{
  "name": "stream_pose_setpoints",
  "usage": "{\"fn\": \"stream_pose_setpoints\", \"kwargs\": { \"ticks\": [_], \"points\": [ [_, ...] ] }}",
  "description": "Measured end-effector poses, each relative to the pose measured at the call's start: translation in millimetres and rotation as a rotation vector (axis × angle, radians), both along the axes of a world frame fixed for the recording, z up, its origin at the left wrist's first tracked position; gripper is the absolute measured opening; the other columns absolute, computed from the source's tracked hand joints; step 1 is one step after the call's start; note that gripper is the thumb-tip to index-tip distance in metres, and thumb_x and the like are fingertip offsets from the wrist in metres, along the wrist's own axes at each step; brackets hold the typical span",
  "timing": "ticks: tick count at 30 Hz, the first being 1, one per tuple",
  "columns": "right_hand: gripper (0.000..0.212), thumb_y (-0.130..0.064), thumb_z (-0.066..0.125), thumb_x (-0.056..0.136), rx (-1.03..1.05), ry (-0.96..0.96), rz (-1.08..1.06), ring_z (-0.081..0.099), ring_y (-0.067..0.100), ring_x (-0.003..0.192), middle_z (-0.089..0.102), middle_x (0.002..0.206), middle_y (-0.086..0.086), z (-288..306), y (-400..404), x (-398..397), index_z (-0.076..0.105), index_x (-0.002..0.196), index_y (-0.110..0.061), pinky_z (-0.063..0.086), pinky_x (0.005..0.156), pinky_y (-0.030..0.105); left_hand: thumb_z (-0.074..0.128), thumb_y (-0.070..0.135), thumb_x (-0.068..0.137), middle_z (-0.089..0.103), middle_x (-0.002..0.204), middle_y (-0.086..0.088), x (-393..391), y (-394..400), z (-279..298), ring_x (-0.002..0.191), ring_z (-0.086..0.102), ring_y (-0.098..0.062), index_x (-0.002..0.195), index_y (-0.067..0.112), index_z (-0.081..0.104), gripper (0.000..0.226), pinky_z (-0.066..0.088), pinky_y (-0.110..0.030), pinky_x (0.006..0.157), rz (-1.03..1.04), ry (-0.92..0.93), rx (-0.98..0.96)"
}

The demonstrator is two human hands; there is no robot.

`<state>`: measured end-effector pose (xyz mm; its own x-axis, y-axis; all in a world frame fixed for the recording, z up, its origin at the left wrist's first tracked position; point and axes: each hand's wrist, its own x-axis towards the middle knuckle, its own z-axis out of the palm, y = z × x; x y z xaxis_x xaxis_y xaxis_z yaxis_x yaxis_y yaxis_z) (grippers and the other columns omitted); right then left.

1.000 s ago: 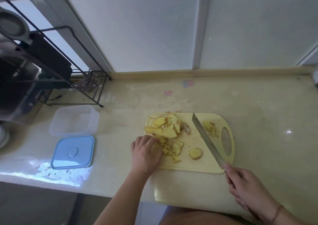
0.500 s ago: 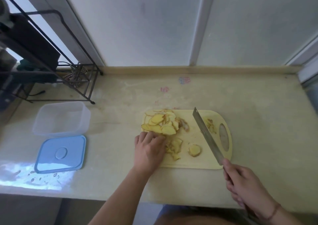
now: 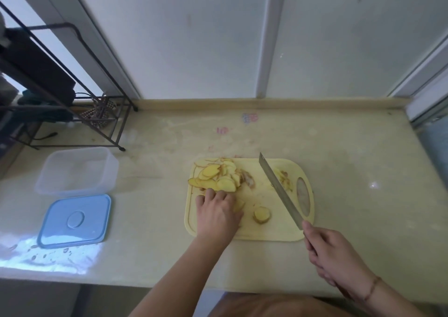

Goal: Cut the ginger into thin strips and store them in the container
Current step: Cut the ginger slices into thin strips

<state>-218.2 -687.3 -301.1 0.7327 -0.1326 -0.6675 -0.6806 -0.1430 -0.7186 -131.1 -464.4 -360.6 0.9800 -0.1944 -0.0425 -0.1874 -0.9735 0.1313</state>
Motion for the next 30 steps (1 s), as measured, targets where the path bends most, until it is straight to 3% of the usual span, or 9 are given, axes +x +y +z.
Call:
{"fn": "stream_pose_setpoints", "kwargs": {
  "ticks": [5,10,12,15,17,21,24,26,30],
  "points": [
    [0.056,-0.067,0.050,0.078,-0.005,0.008,0.025,0.024,0.013,0.039,0.033,0.055,0.007,4,-7,2,0.044,0.070,-0.013,0.021,0.042,0.020,0.082,0.025,0.057,0.062,0.070,0.008,-2,8,-2,0.074,0.055,-0.026,0.074,0.024,0.071,0.020,0.042,-0.038,0.065,0.078,-0.056,-0.007],
    [0.060,-0.071,0.049,0.071,-0.007,-0.008,0.061,0.024,0.014,0.038,0.033,0.053,0.006,7,-11,7,0.045,0.071,-0.011,0.022,0.041,0.019,0.084,0.045,0.066,0.062,0.077,0.007,-3,-1,-4,0.081,0.056,-0.027,0.082,0.027,0.075,0.026,0.041,-0.039,0.068,0.104,0.009,0.006],
    [0.061,-0.072,0.049,0.071,-0.011,-0.013,0.080,0.025,0.014,0.037,0.033,0.052,0.005,6,-14,9,0.045,0.071,-0.011,0.023,0.041,0.020,0.083,0.045,0.071,0.063,0.087,0.006,-3,-6,-3,0.090,0.055,-0.028,0.090,0.026,0.075,0.027,0.041,-0.041,0.075,0.140,0.011,-0.013],
    [0.063,-0.075,0.050,0.068,-0.017,-0.020,0.098,0.025,0.014,0.038,0.033,0.053,0.006,6,-16,9,0.045,0.070,-0.012,0.023,0.041,0.019,0.062,0.044,0.092,0.057,0.117,0.008,-2,-11,5,0.115,0.043,-0.025,0.117,0.028,0.063,0.029,0.030,-0.038,0.090,0.189,0.097,-0.042],
    [0.063,-0.074,0.050,0.068,-0.009,-0.022,0.101,0.024,0.014,0.039,0.032,0.053,0.005,6,-18,8,0.044,0.070,-0.012,0.022,0.041,0.018,0.058,0.036,0.095,0.056,0.117,0.007,-2,-14,9,0.113,0.041,-0.024,0.116,0.026,0.061,0.024,0.026,-0.035,0.087,0.178,0.099,-0.068],
    [0.058,-0.069,0.050,0.074,0.000,-0.033,0.097,0.023,0.014,0.039,0.031,0.053,0.004,4,-20,2,0.044,0.070,-0.012,0.021,0.039,0.018,0.065,0.024,0.093,0.067,0.090,0.009,-4,-24,18,0.092,0.054,-0.019,0.095,0.020,0.070,0.006,0.033,-0.032,0.079,0.197,0.046,-0.398],
    [0.053,-0.061,0.050,0.086,0.009,-0.018,0.086,0.021,0.014,0.039,0.028,0.054,0.005,2,-23,-5,0.042,0.070,-0.012,0.020,0.040,0.019,0.072,0.023,0.090,0.065,0.082,0.017,-5,-36,27,0.077,0.056,0.003,0.094,0.021,0.074,0.004,0.040,-0.012,0.067,0.283,0.218,-0.680],
    [0.052,-0.059,0.050,0.088,0.020,-0.007,0.084,0.020,0.014,0.039,0.026,0.054,0.005,3,-22,-10,0.040,0.071,-0.011,0.019,0.040,0.018,0.072,0.025,0.091,0.067,0.087,0.015,-6,-43,26,0.080,0.059,0.003,0.100,0.021,0.075,0.010,0.041,-0.008,0.068,0.248,0.281,-0.649],
    [0.055,-0.063,0.051,0.075,0.029,-0.004,0.038,0.021,0.013,0.036,0.027,0.052,0.006,1,-20,-20,0.041,0.068,-0.010,0.019,0.039,0.016,0.067,0.032,0.093,0.071,0.095,0.007,-7,-44,18,0.098,0.062,-0.016,0.102,0.024,0.078,0.016,0.047,-0.032,0.090,0.110,0.221,-0.372]
  ]
}}
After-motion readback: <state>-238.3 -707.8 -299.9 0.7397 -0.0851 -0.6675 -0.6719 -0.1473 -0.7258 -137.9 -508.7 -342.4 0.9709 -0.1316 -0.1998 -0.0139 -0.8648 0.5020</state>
